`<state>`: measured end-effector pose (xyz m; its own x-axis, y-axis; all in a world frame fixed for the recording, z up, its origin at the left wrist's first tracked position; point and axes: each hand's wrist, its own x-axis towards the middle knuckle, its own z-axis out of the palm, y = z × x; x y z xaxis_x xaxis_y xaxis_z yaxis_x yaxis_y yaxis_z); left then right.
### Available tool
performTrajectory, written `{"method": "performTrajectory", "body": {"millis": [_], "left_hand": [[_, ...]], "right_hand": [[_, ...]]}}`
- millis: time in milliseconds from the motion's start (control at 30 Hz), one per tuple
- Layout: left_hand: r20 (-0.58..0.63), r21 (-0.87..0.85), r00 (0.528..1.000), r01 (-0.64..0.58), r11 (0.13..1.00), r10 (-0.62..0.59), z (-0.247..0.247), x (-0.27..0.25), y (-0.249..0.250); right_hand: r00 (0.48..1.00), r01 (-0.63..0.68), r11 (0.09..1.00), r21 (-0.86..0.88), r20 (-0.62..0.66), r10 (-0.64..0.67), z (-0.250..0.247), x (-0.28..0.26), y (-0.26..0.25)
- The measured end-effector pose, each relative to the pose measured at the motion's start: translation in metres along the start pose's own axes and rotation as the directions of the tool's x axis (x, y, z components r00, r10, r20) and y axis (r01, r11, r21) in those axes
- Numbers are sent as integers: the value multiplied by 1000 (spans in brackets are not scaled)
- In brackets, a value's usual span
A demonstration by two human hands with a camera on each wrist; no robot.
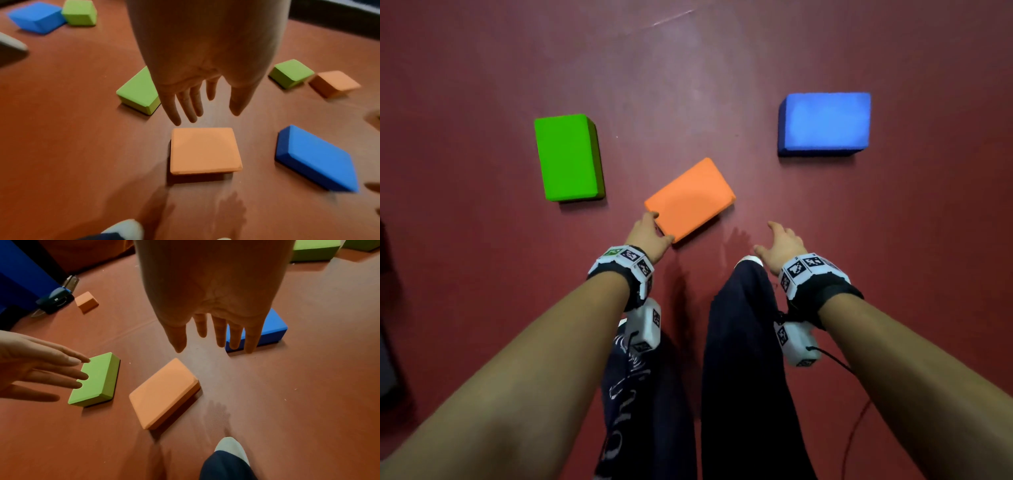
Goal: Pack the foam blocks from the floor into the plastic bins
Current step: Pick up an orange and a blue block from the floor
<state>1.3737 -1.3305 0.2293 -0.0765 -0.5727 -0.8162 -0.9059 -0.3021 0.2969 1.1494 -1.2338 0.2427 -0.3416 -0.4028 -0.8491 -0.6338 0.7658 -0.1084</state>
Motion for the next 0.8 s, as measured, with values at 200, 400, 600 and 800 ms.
{"method": "performTrajectory", "body": {"millis": [200,400,600,800], "left_hand": [[-42,-226,982,170,959,-184,31,55,13],[-74,-337,939,293,895,-335,62,121,-13],[-73,-482,823,465,742,-563,89,190,-38],[40,-649,803,473,596,-594,95,232,-52]], "right_hand": [[999,37,995,-92,24,-35,-18,74,6],[990,129,982,-140,78,-119,12,144,-5],[981,179,977,-120,93,-168,53,226,-21],[970,199,974,-109,165,-180,69,279,-45]]}}
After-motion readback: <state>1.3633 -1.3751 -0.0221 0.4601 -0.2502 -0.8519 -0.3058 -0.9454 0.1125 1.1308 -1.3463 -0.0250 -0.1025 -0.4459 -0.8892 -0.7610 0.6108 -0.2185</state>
